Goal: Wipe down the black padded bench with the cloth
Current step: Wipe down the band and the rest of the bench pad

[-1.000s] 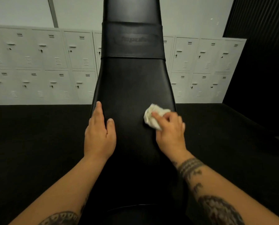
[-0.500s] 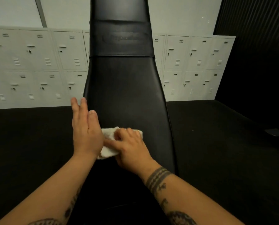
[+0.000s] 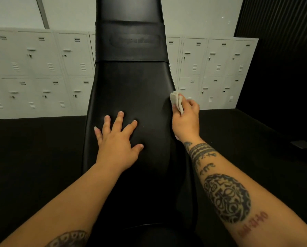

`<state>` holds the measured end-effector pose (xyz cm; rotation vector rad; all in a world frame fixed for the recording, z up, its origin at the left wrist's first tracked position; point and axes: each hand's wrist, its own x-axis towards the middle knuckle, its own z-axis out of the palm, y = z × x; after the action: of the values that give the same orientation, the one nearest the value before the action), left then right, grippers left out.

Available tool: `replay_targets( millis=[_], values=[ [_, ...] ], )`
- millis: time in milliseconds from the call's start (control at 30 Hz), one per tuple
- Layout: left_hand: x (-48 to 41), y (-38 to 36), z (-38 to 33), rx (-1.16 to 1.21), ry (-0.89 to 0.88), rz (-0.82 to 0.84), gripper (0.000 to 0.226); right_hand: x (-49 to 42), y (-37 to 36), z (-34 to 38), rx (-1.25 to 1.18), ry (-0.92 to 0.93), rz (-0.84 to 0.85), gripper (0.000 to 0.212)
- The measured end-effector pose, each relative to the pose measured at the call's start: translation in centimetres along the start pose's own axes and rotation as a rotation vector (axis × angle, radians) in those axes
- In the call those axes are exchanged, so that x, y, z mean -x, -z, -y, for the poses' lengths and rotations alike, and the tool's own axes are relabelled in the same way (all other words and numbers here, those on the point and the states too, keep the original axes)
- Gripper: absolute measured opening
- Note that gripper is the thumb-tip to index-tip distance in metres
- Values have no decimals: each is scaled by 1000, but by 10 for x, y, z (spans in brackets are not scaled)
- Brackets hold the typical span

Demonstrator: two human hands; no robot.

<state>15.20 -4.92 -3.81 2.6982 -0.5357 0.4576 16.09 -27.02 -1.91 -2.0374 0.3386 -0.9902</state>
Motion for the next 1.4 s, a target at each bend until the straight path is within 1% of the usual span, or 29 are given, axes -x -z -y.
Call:
replay_targets(
  millis=[100, 167, 233, 300, 367, 433, 500, 600, 667, 700, 733, 800, 833, 867, 900, 933, 967, 1000, 1033, 1100, 1133, 1167, 1200, 1233, 1267, 1300, 1333, 1367, 1400],
  values=[
    [0, 0, 0, -18, -6, -22, 82, 26, 6, -11, -15, -34, -9, 39],
    [1, -1, 0, -24, -1, -29, 82, 52, 9, -24, 40, -51, -44, 37],
    [1, -2, -1, -28, -3, -37, 83, 76, 11, -36, 112, -27, -72, 37],
    [1, -3, 0, -36, -9, -42, 83, 98, 14, -45, 195, 40, -86, 40],
    [3, -2, 3, -39, -18, -43, 81, 120, 16, -54, 272, 117, -63, 51],
    [5, -2, 8, -42, -43, -32, 76, 140, 22, -64, 336, 218, -44, 54],
    [9, -3, 15, -32, -77, -40, 69, 159, 31, -78, 382, 366, 25, 51],
    [18, -9, 25, -8, -103, -55, 67, 185, 49, -97, 420, 614, 257, 45],
    [19, -10, 29, -23, -102, -29, 70, 189, 59, -96, 364, 685, 363, 43],
    [19, -9, 29, -20, -100, -17, 70, 188, 62, -86, 280, 664, 392, 43],
    [17, -8, 28, -10, -99, -12, 70, 185, 62, -72, 151, 604, 405, 41],
    [16, -5, 28, -4, -90, -10, 70, 177, 57, -40, -147, 381, 406, 32],
    [16, -5, 27, -2, -86, -10, 71, 170, 53, -23, -238, 241, 381, 23],
    [16, -4, 26, 6, -80, -12, 70, 162, 46, -12, -263, 114, 343, 15],
    [16, -3, 26, 12, -76, -13, 69, 152, 40, -5, -202, 32, 301, 12],
    [16, -2, 25, 14, -72, -8, 69, 142, 35, -2, -52, 12, 254, 16],
    [16, 0, 24, 9, -71, -1, 69, 134, 30, -4, 145, 43, 200, 22],
    [16, 1, 23, 5, -69, 2, 68, 128, 25, -6, 292, 73, 144, 26],
    [17, 1, 22, 11, -62, 7, 67, 125, 21, -7, 339, 75, 108, 26],
    [22, -2, 15, 87, -38, 10, 66, 123, 15, -7, 251, 41, 84, 18],
    [26, -6, 10, 128, -55, 12, 70, 125, 12, -9, 190, 26, 69, 14],
    [31, -12, 5, 125, -111, 16, 77, 125, 10, -10, 137, 2, 54, 14],
    [36, -20, 0, 74, -184, 32, 85, 125, 8, -10, 97, -25, 36, 19],
    [41, -27, -3, 1, -235, 55, 92, 125, 9, -9, 85, -44, 9, 28],
    [42, -33, -5, -56, -246, 73, 96, 125, 10, -9, 115, -45, -38, 41],
    [40, -37, -6, -82, -231, 80, 98, 127, 12, -8, 179, -20, -95, 55],
    [38, -39, -6, -81, -216, 78, 99, 131, 15, -8, 247, 46, -143, 66],
    [37, -40, -6, -74, -212, 72, 98, 136, 16, -7, 291, 160, -166, 68],
    [37, -40, -6, -63, -214, 70, 97, 143, 14, -10, 312, 293, -142, 63]
  ],
)
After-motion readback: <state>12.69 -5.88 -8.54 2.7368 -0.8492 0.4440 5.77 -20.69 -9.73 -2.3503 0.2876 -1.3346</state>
